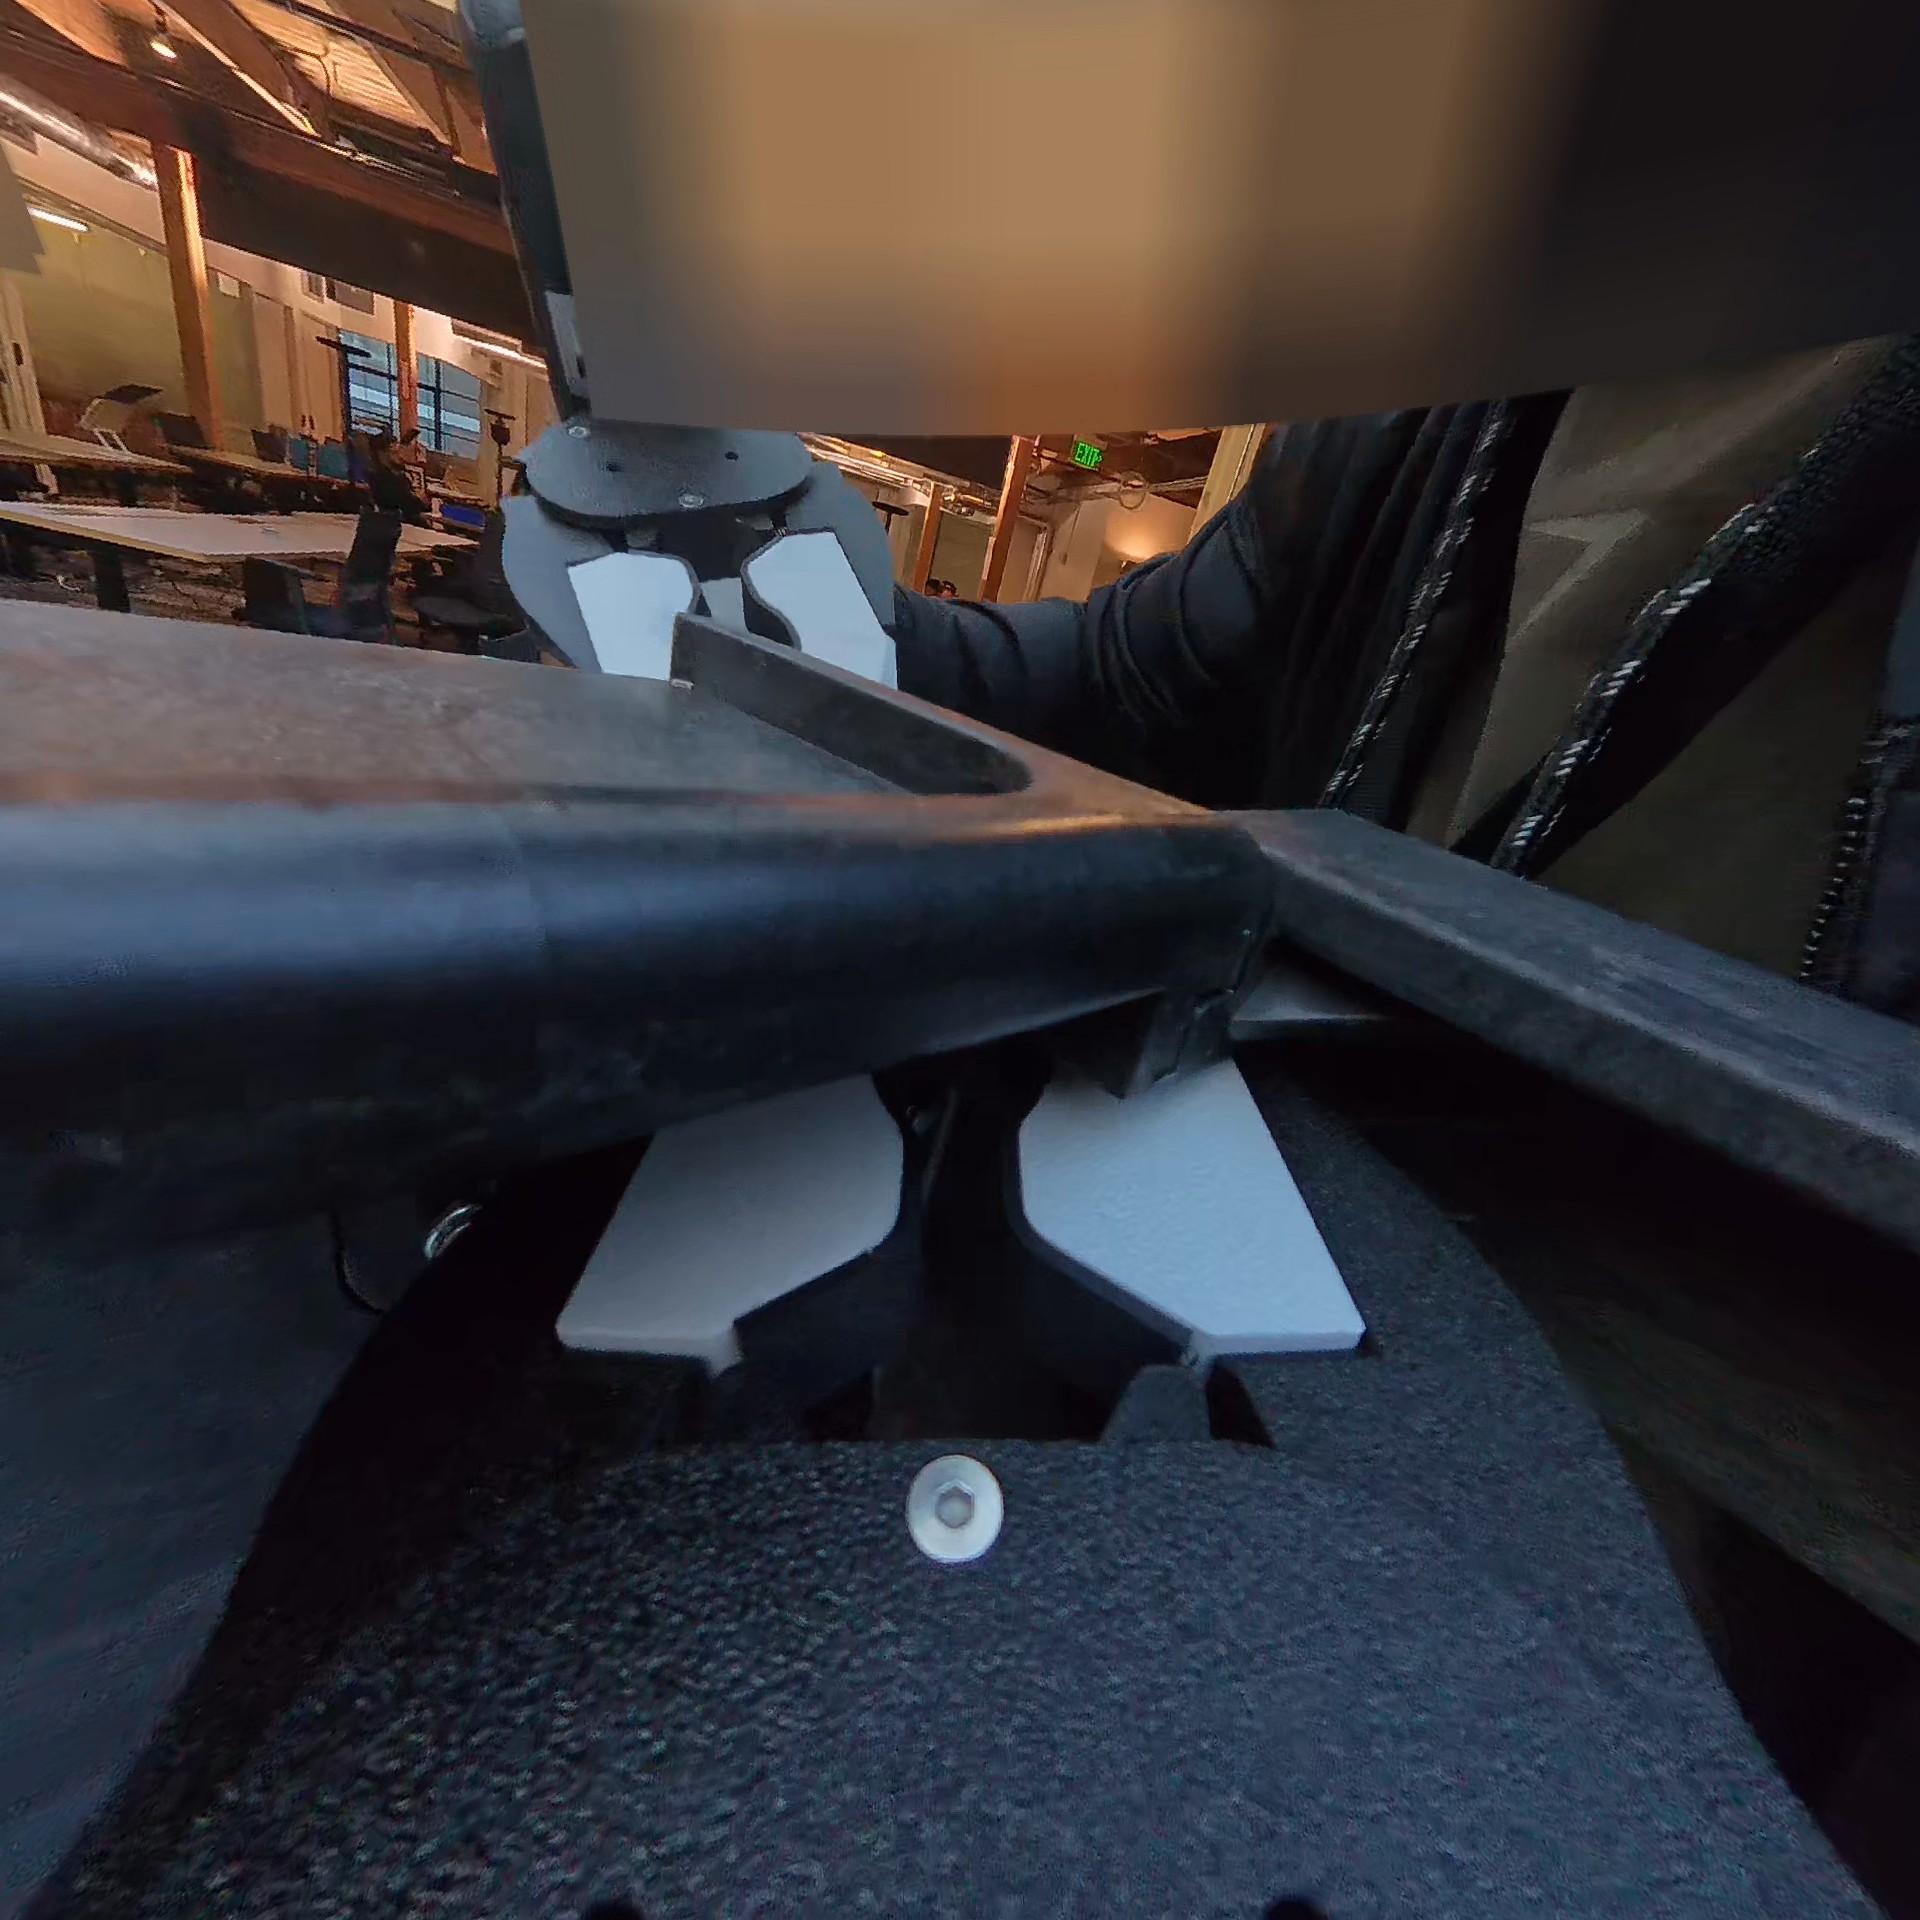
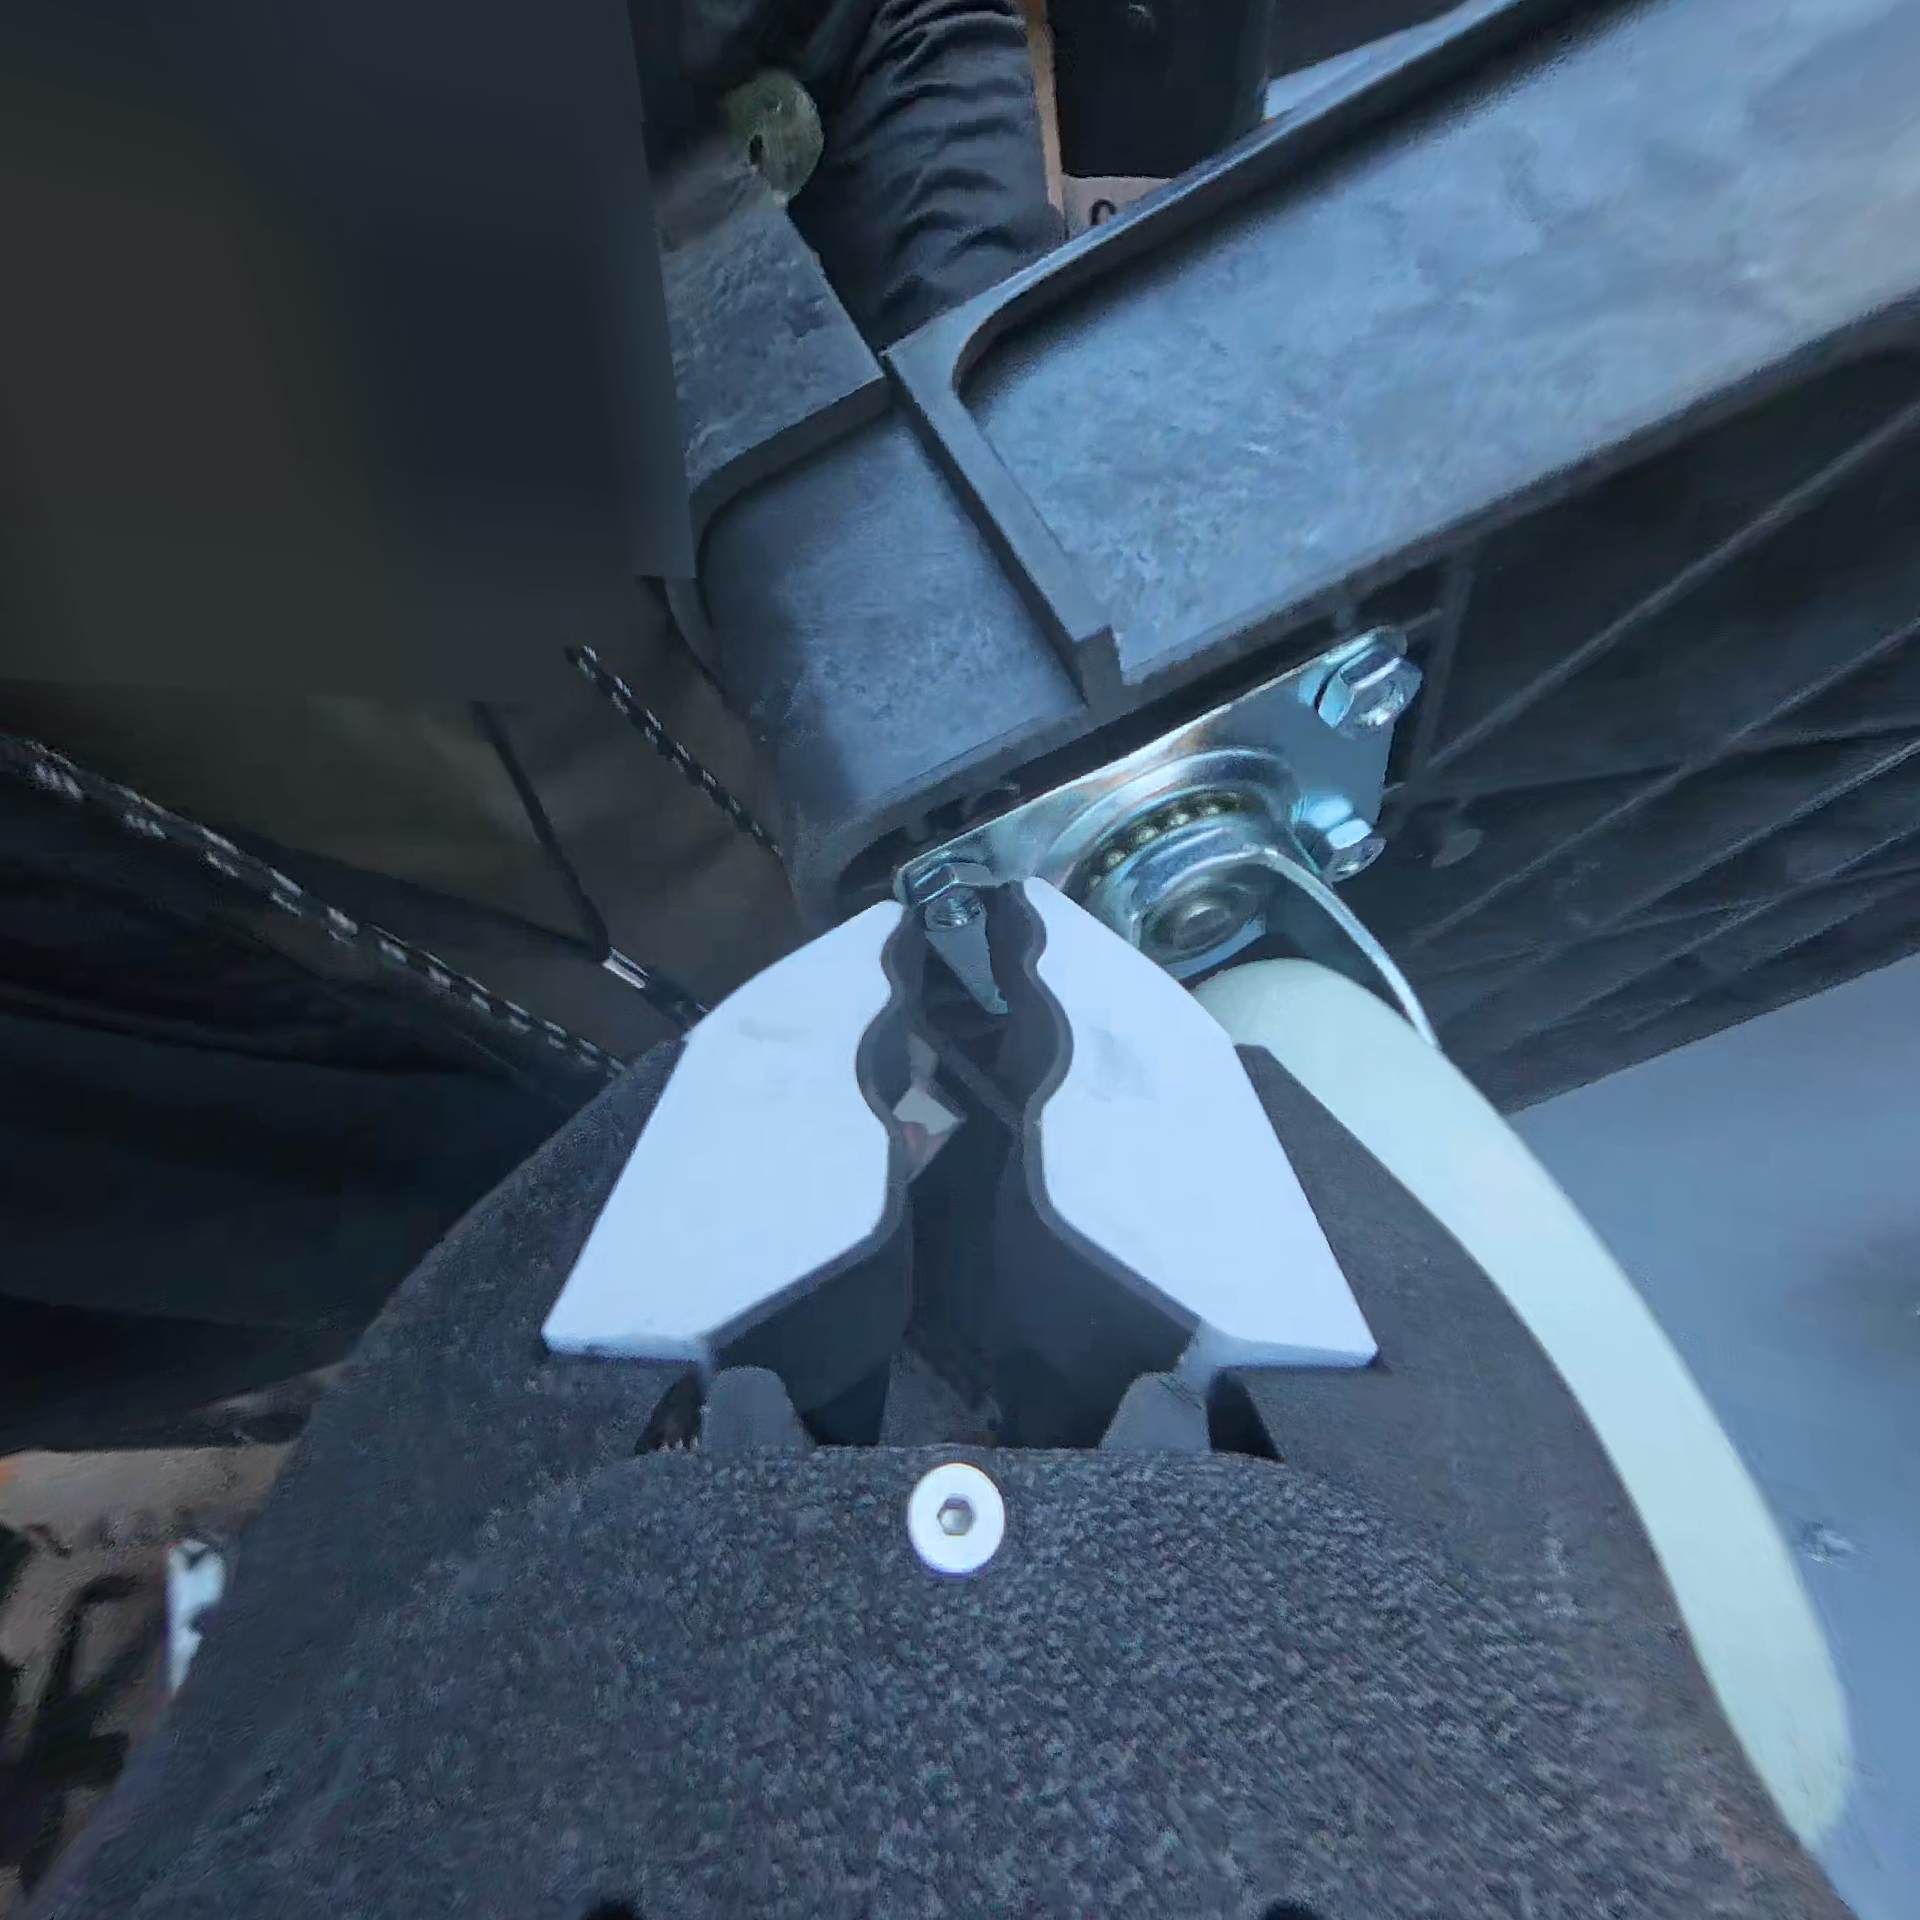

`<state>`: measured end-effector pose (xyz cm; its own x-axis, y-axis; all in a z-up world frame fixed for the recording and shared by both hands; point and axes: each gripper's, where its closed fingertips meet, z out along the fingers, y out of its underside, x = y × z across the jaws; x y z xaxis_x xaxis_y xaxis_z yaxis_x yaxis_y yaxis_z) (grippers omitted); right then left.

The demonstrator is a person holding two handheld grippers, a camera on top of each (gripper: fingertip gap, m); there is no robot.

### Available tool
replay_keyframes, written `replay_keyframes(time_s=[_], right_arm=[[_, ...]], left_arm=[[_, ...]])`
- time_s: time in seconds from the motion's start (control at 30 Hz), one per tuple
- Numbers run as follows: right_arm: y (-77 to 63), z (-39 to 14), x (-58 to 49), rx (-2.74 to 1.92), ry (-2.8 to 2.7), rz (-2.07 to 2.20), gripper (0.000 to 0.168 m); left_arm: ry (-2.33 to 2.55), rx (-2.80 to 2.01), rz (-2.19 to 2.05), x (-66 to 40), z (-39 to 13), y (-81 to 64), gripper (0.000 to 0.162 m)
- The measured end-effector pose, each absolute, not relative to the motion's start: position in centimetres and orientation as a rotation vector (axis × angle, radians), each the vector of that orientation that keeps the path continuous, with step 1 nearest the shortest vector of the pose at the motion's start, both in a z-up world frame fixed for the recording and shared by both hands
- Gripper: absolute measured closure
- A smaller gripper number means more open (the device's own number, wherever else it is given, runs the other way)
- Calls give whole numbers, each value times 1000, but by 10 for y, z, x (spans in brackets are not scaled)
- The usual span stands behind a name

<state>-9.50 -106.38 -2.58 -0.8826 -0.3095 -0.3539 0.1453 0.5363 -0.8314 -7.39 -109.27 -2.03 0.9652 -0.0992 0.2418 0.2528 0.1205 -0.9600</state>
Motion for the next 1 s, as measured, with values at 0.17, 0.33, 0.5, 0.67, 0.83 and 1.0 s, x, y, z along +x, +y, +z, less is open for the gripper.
replay_keyframes(time_s=[0.17, 0.33, 0.5, 0.67, 0.83, 1.0], right_arm=[[-1063, -25, -94, 14, 2255, -1213, 153], [-1061, -26, -94, 90, 2268, -1165, 152], [-1057, -22, -99, 82, 2328, -1345, 142], [-1049, -31, -104, -234, 2547, -1562, 140], [-1055, -14, -103, -612, 2485, -2002, 142], [-1063, -26, -101, -877, 2551, -2044, 146]], left_arm=[[-135, -1422, -267, -73, -20, -1093, 152], [-139, -1421, -268, -73, -20, -1093, 152], [-148, -1409, -282, -74, -20, -1092, 152], [-147, -1402, -290, -74, -20, -1093, 153], [-140, -1404, -286, -74, -20, -1093, 153], [-135, -1423, -275, -74, -21, -1092, 152]])
